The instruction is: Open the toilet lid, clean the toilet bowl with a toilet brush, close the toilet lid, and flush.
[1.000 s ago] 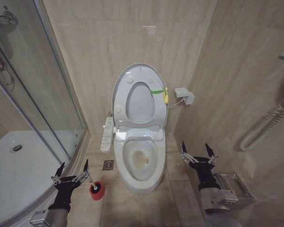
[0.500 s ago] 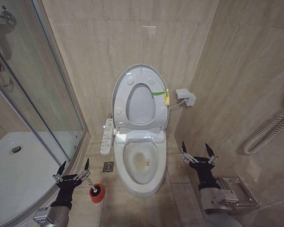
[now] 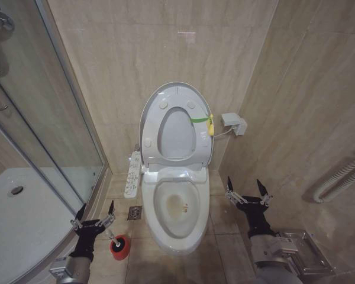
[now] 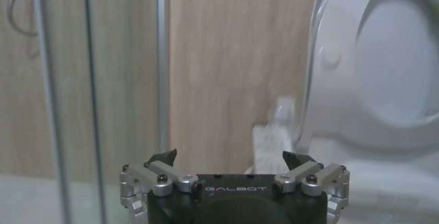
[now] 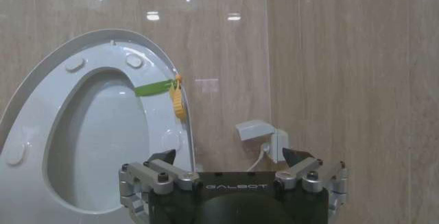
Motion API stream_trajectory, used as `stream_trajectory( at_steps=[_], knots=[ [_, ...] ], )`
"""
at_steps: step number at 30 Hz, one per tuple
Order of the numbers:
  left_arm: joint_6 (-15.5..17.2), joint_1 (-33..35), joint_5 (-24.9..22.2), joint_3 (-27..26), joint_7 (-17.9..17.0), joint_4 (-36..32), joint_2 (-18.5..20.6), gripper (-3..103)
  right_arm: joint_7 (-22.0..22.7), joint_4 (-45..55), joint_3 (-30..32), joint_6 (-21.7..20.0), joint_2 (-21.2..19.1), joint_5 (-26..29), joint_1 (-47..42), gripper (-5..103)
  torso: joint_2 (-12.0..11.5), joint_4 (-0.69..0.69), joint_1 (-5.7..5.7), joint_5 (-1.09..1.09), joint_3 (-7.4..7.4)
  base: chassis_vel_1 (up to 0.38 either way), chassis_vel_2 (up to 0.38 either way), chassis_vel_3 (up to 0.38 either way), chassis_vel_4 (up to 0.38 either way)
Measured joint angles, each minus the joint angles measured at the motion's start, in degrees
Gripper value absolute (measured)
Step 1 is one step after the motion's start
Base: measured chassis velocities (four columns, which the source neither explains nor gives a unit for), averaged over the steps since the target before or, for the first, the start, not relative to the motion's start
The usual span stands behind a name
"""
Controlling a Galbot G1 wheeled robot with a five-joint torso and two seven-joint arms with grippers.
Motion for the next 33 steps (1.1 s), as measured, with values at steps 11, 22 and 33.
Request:
stream_trajectory(
  at_steps=[11, 22, 33],
  knots=[
    [-5.1, -6.3, 0.3, 2.6, -1.5, 19.6, -0.5, 100, 0.0, 0.0, 0.0, 0.0, 0.0, 0.0, 0.0, 100, 0.0, 0.0, 0.02, -0.01, 0.01, 0.0, 0.0, 0.0, 0.0],
    [-7.8, -11.4, 0.5, 4.1, 2.0, 30.3, -0.7, 100, 0.0, 0.0, 0.0, 0.0, 0.0, 0.0, 0.0, 100, 0.0, -0.01, 0.02, 0.0, 0.01, 0.0, 0.0, 0.0, 0.0],
    [-12.3, -15.8, 1.7, 5.2, 6.0, 40.1, -0.5, 97, 0.0, 0.0, 0.0, 0.0, 0.0, 0.0, 0.0, 100, 0.0, -0.01, 0.02, 0.0, 0.01, 0.0, 0.0, 0.0, 0.0]
  ],
)
